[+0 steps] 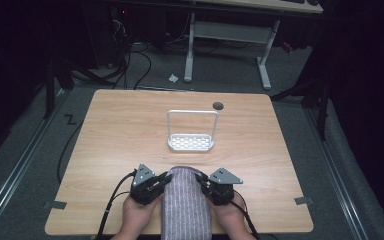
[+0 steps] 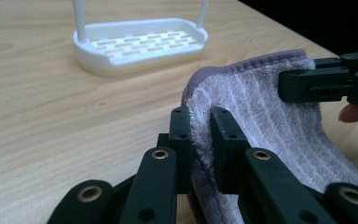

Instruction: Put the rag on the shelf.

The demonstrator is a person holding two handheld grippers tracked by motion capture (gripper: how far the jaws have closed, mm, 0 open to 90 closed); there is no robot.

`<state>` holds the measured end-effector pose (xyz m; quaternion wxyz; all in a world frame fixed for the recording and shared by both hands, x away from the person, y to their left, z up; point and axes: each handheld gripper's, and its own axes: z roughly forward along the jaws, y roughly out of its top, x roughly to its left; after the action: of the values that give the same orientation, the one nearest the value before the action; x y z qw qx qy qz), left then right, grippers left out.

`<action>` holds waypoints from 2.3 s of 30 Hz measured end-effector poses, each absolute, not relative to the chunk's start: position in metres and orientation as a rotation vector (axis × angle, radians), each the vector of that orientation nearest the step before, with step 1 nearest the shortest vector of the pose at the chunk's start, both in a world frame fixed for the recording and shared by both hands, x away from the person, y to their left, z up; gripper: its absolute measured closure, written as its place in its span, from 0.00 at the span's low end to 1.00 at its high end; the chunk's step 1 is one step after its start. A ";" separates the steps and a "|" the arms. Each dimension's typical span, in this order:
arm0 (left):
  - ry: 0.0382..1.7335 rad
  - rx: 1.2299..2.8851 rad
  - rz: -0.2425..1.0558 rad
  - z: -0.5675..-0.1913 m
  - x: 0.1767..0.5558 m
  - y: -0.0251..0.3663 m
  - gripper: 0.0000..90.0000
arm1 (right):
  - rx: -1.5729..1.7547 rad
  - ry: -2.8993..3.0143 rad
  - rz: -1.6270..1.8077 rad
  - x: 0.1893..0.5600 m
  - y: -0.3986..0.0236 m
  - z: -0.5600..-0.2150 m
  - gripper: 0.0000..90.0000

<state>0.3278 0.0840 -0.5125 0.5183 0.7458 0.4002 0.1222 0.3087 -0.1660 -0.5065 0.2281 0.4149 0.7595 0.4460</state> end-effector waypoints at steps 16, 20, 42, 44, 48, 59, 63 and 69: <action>0.863 1.680 0.429 -0.466 0.318 0.076 0.89 | 1.034 1.903 1.311 0.304 -0.172 -0.465 0.92; 0.841 1.666 0.448 -0.455 0.319 0.076 0.88 | 1.016 1.870 1.329 0.304 -0.172 -0.455 0.92; 0.725 1.552 0.575 -0.381 0.338 0.074 0.89 | 0.958 1.725 1.447 0.321 -0.176 -0.388 0.93; 0.712 1.541 0.582 -0.372 0.341 0.072 0.89 | 0.945 1.710 1.452 0.323 -0.177 -0.378 0.92; 0.683 1.535 0.582 -0.355 0.349 0.071 0.89 | 0.933 1.682 1.466 0.328 -0.180 -0.359 0.92; 0.644 1.583 0.624 -0.334 0.377 0.059 0.89 | 0.954 1.621 1.490 0.352 -0.194 -0.322 0.93; 0.634 1.580 0.636 -0.330 0.389 0.055 0.89 | 0.974 1.609 1.505 0.363 -0.197 -0.316 0.93; 0.646 1.571 0.627 -0.331 0.413 0.056 0.89 | 0.995 1.598 1.512 0.383 -0.198 -0.316 0.93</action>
<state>0.4128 0.0559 -0.3305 0.6173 0.6827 0.2808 0.2722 0.3828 -0.1980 -0.3160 0.3557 0.3853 0.6186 0.5851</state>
